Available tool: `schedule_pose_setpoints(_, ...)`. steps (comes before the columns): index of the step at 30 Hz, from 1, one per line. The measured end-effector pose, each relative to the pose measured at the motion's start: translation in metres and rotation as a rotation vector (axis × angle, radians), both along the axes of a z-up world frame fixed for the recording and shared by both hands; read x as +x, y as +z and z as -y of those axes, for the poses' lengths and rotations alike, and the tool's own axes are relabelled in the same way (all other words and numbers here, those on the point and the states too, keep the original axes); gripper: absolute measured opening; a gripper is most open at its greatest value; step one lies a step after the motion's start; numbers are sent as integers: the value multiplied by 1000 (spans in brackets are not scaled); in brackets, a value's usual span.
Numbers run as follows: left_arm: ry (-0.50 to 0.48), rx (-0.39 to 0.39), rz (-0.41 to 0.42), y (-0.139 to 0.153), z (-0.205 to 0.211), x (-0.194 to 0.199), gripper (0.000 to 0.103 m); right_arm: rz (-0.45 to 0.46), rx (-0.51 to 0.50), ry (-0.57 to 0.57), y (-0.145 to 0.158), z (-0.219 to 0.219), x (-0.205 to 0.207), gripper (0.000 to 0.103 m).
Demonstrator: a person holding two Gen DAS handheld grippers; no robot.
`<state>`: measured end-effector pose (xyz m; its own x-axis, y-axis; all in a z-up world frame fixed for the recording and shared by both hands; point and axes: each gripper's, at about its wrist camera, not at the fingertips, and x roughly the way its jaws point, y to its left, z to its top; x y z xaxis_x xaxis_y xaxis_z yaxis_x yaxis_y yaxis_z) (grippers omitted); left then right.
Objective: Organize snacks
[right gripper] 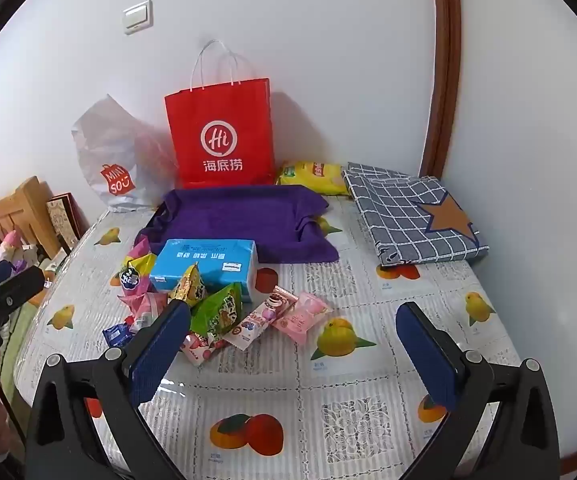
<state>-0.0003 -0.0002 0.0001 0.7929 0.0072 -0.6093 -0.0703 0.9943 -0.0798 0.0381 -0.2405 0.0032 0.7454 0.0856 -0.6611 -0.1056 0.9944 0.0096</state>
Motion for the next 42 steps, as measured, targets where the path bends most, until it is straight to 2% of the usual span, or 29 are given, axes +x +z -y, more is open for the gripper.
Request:
schedule_pose_setpoints(11,10,52,30,2,13,-3,103,1,15,7,3,1,-1,101)
schedule_pose_setpoints(17,4,36,31,10,5,-2,102,5,27,8,3,2,-3,102)
schedule_pose_setpoints(42,8,36,33,11,4,-5,102,14,21,29,5,-6,-7,102)
